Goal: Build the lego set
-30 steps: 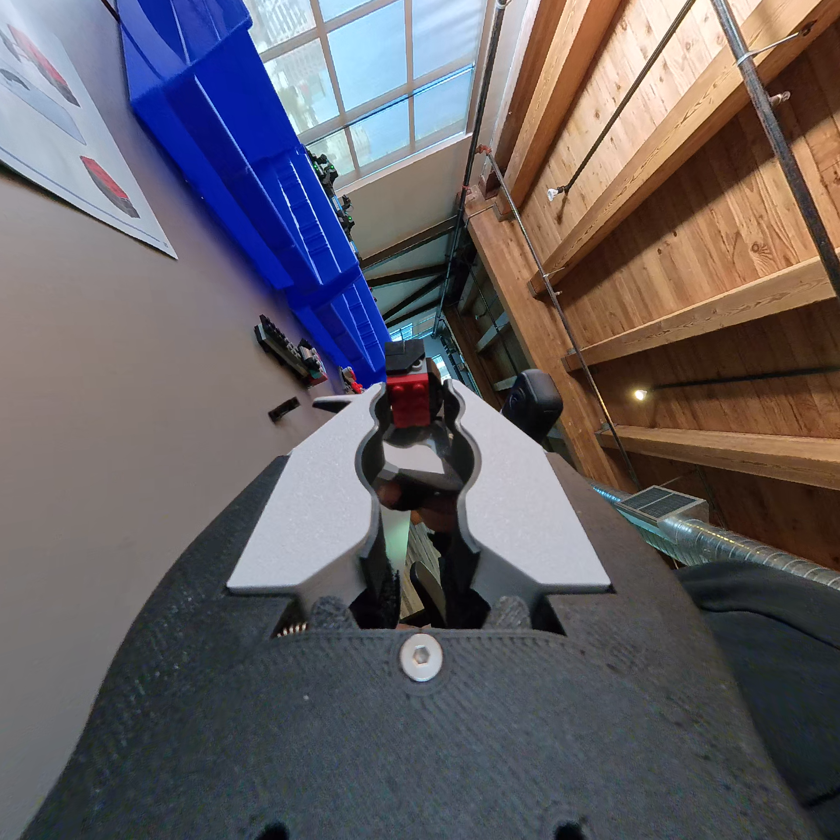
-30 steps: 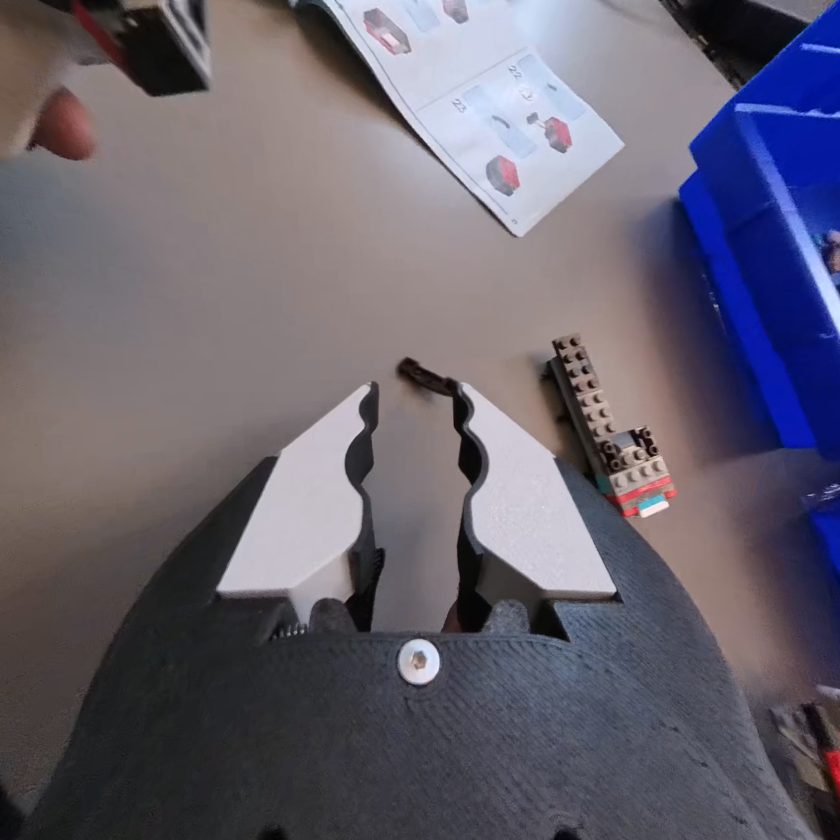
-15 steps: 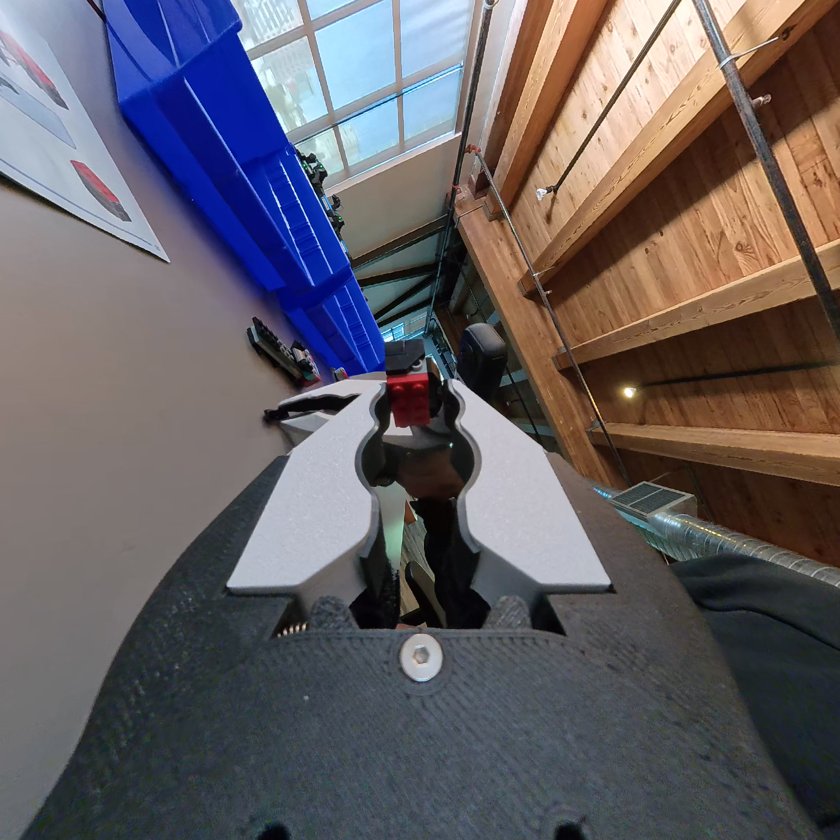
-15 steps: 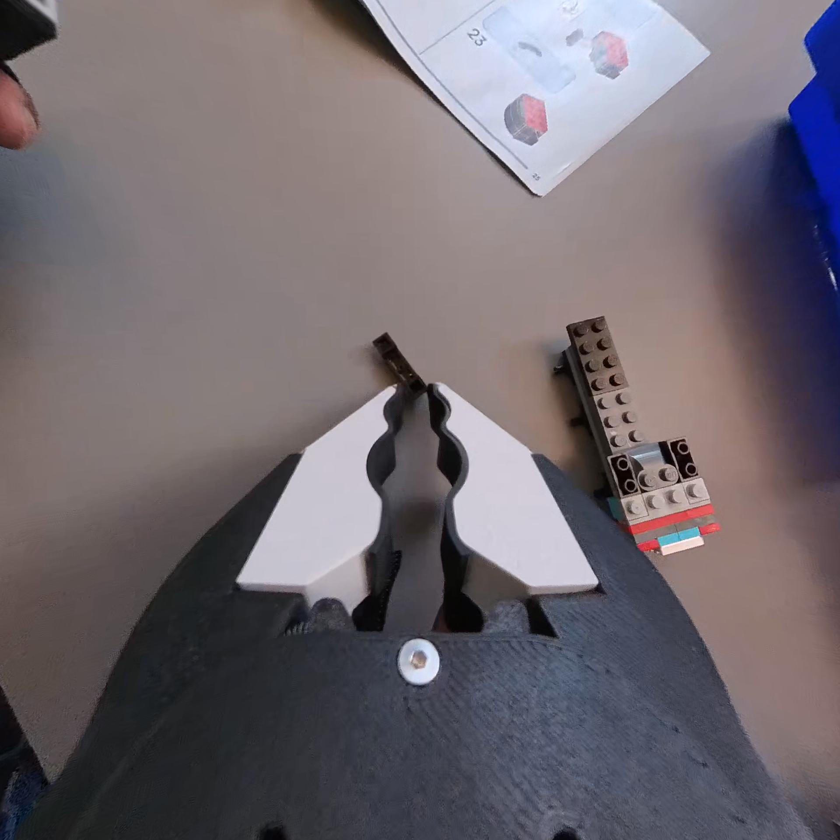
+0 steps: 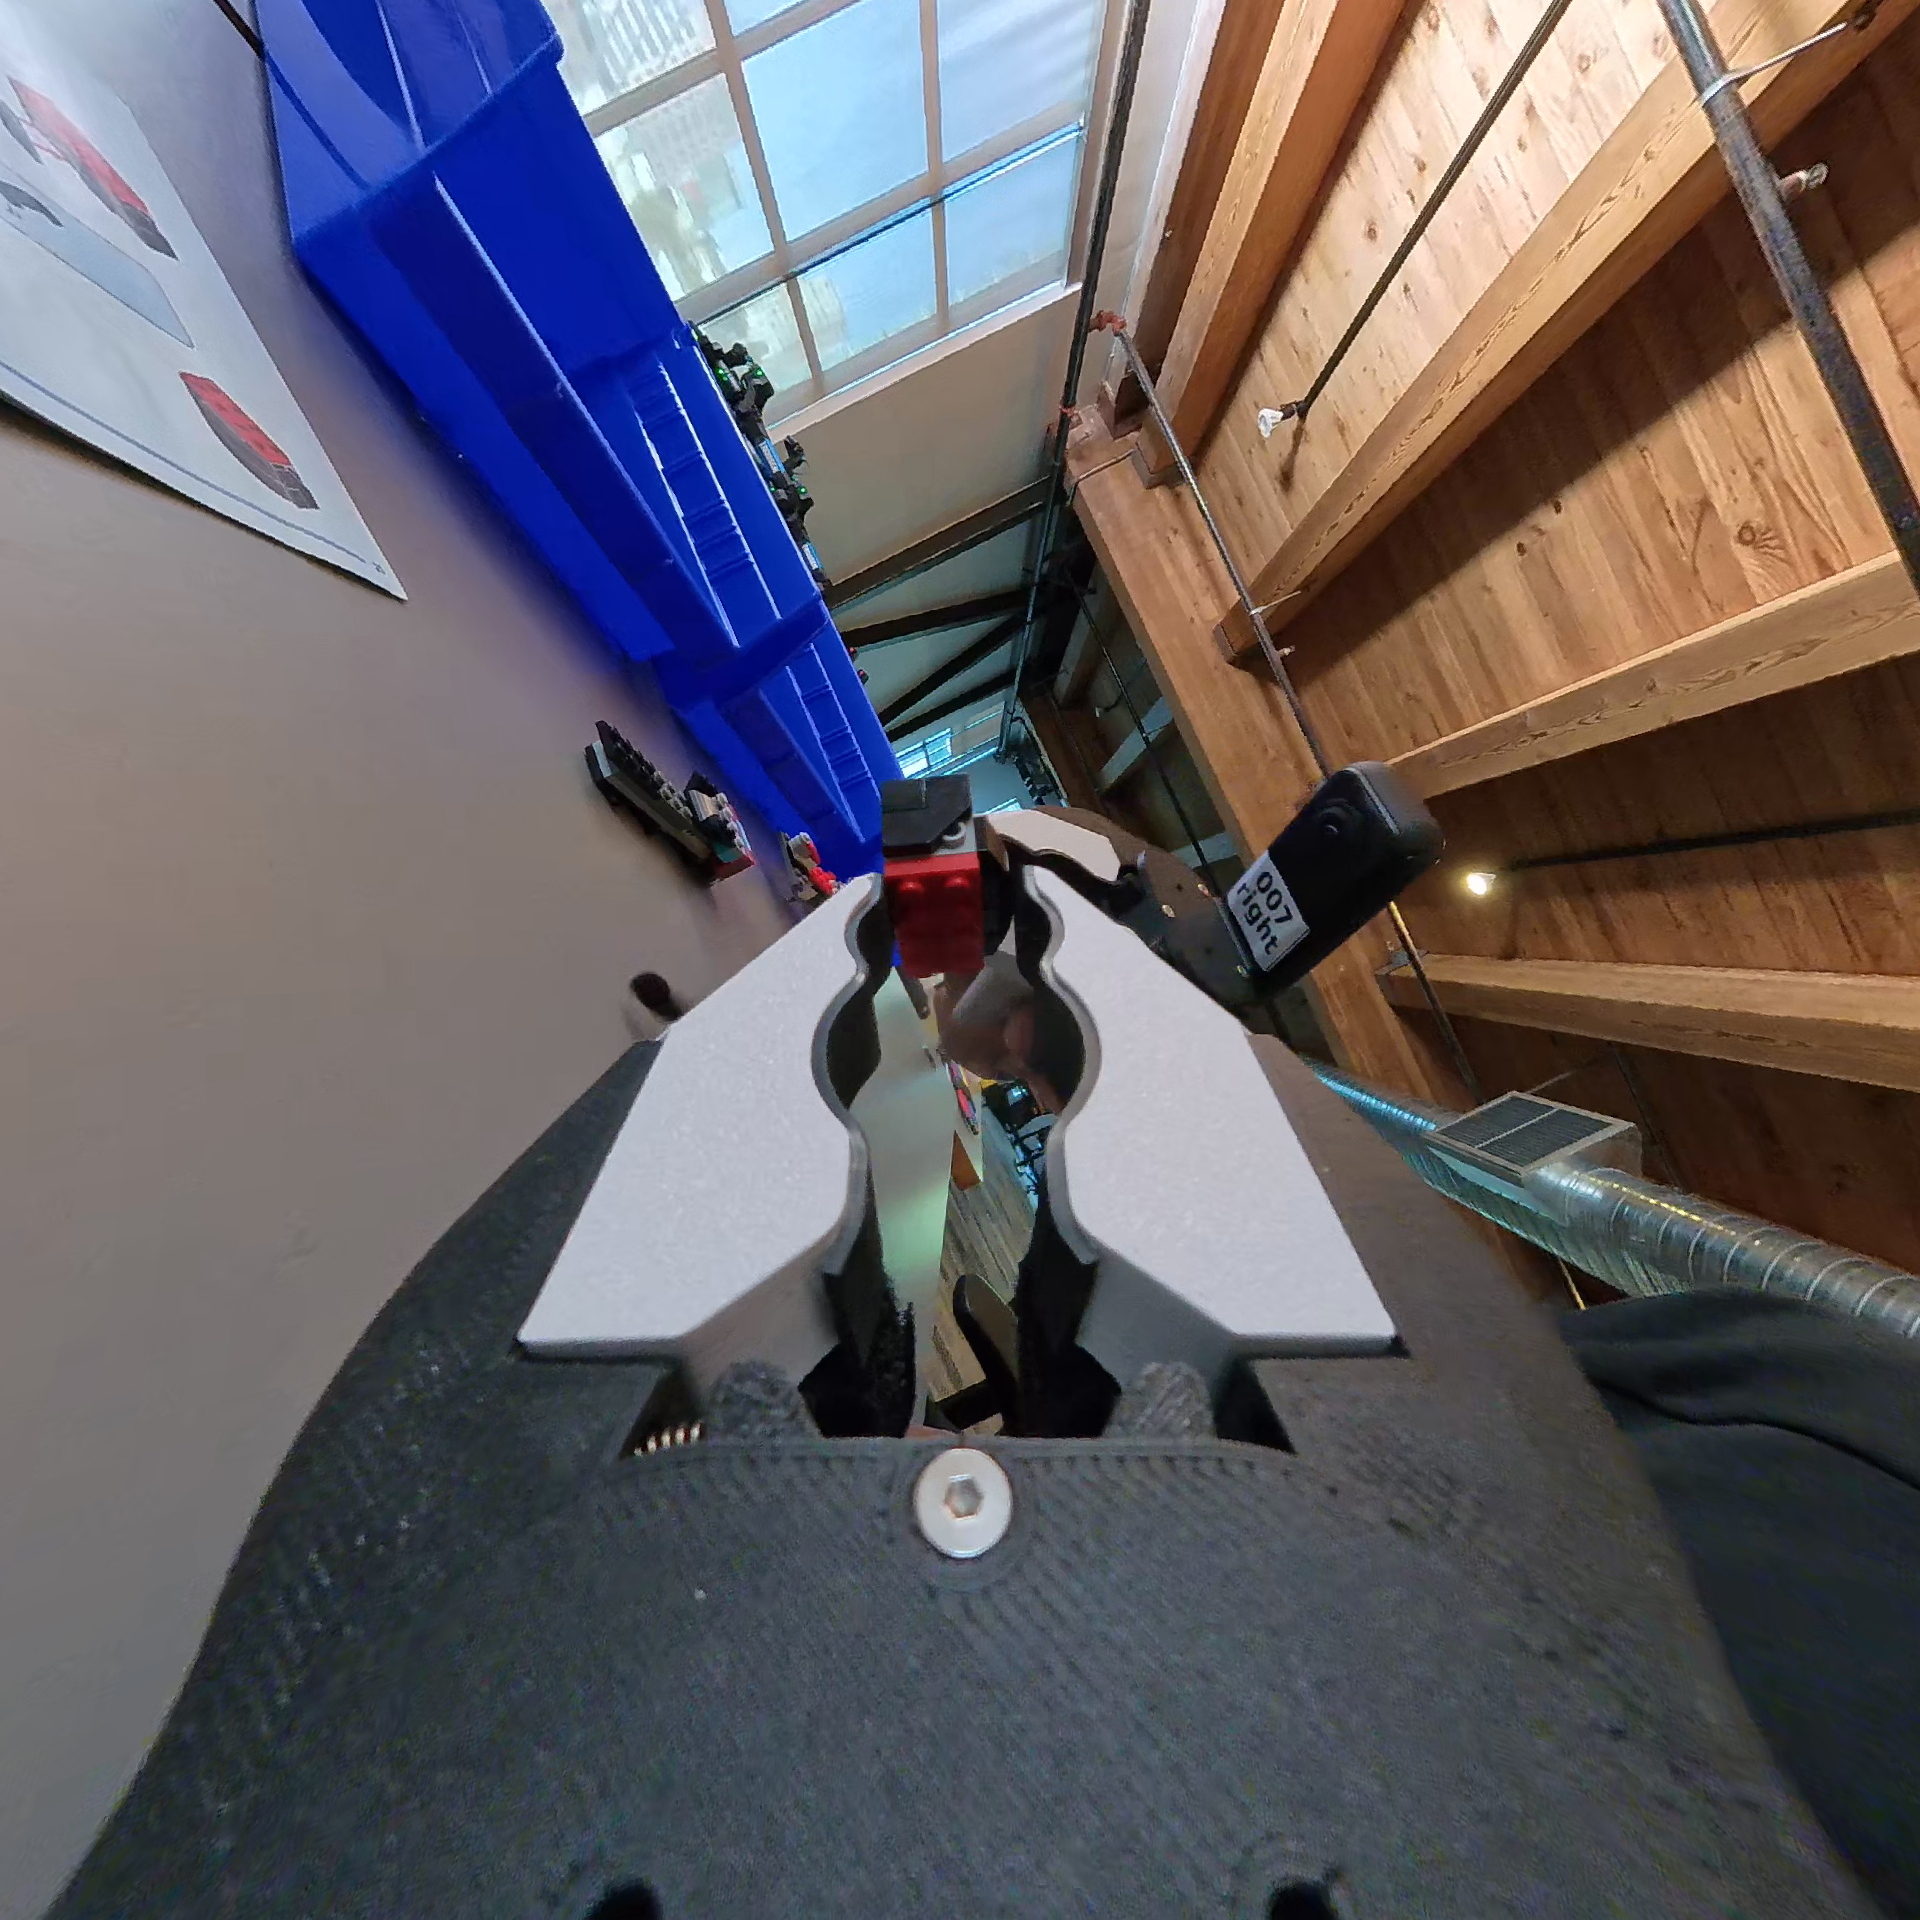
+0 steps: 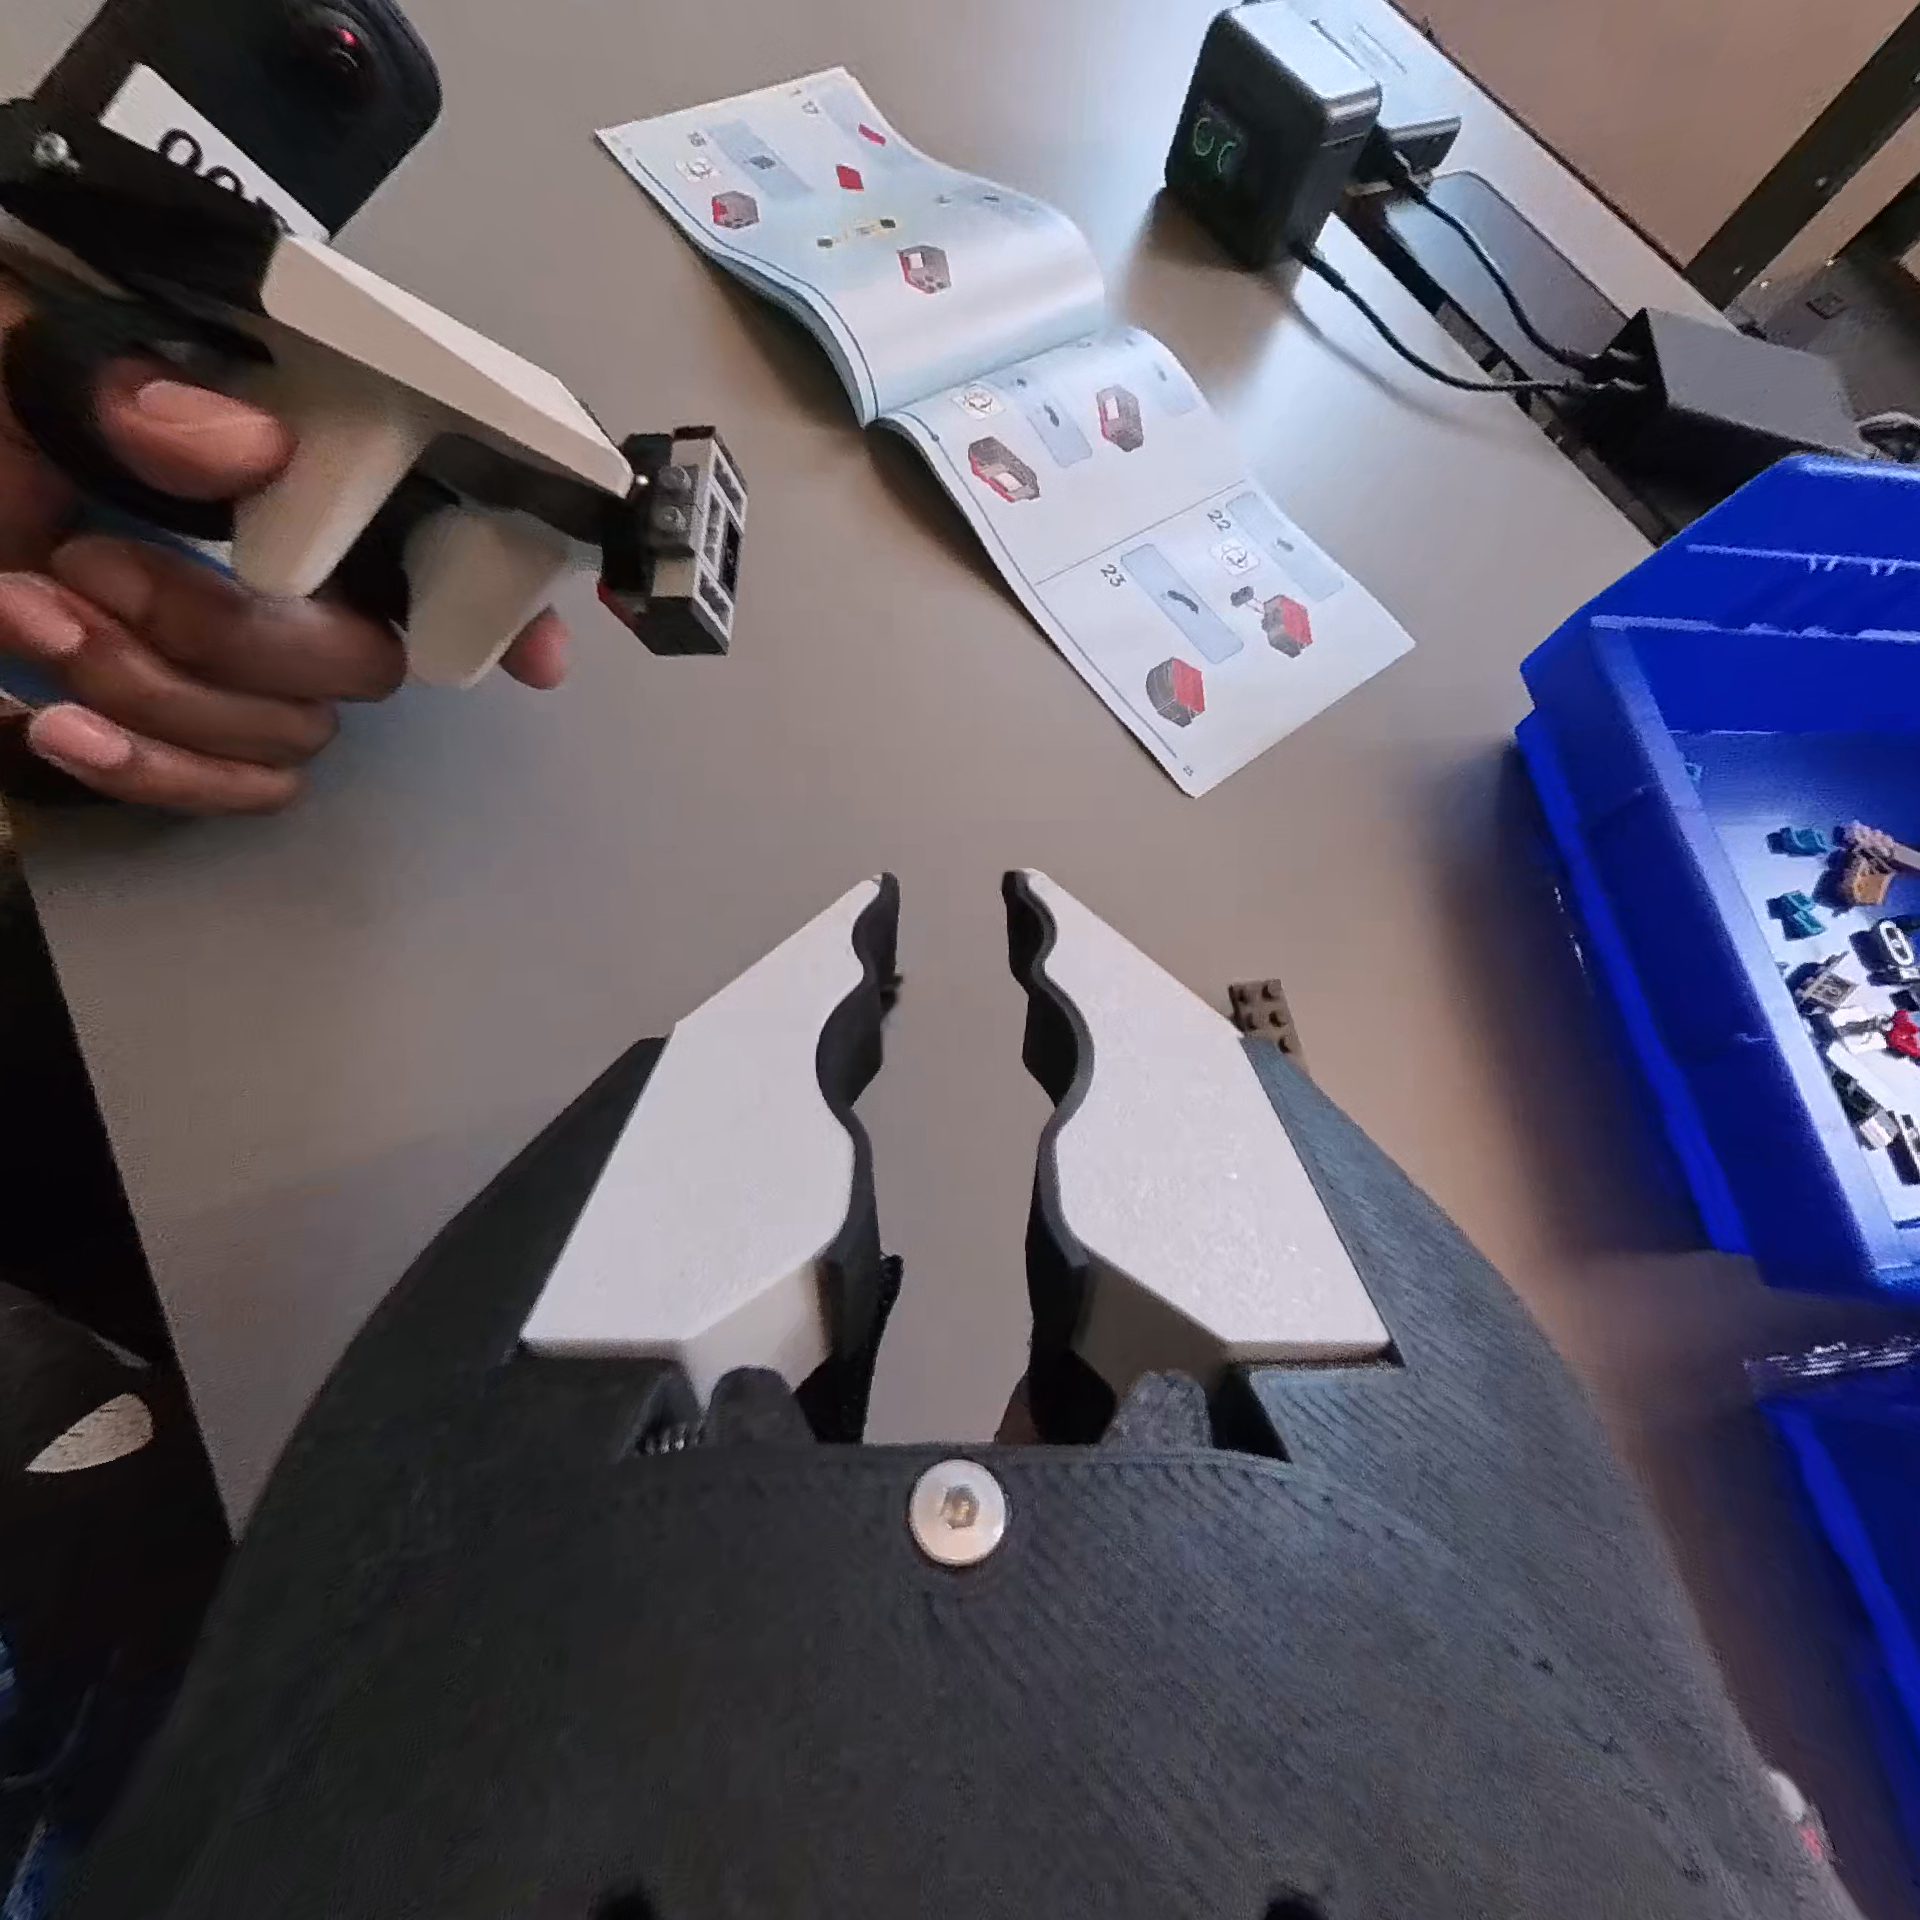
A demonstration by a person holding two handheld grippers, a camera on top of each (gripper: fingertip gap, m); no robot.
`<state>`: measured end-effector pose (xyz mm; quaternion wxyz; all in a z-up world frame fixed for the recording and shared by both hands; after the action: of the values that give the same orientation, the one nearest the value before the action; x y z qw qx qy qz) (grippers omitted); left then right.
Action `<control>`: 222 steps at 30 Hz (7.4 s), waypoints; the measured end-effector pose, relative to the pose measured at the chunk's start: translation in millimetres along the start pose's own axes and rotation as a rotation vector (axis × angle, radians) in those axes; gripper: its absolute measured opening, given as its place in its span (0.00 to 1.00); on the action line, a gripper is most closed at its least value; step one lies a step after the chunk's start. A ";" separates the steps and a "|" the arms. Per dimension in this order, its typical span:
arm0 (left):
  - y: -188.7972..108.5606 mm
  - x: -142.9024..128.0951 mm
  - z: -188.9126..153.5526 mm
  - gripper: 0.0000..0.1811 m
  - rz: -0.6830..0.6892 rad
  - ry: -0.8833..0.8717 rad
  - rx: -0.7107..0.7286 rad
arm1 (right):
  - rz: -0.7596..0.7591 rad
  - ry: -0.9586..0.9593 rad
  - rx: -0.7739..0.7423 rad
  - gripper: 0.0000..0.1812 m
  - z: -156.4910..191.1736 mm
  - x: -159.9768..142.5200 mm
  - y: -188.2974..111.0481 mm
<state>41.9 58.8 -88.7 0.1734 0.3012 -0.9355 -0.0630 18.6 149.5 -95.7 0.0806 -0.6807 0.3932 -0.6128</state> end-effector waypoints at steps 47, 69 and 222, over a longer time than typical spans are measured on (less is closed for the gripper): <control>-1.8 2.4 1.5 0.12 -0.010 0.019 0.021 | 0.014 0.024 0.015 0.20 34.8 -15.9 0.2; -2.9 2.8 2.6 0.12 -0.011 -0.010 0.017 | 0.191 0.072 0.132 0.05 47.4 -58.7 33.9; -6.3 -37.3 -82.6 0.12 0.152 0.257 -0.436 | -0.357 0.504 0.557 0.12 78.0 101.9 -34.3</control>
<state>103.6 74.5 -23.8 0.3560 0.1913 -0.8900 -0.2112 97.5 79.1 -15.2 0.0553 -0.5190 0.0954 -0.8476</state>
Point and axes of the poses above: each gripper's, where its closed fingertips meet, y out along the fingers, x out of its top, z = x × y across the jaws, the point moved 1 cm from there along -y, back along the fingers, and after that the axes turned 6 degrees about -y, right-handed, at the moved point
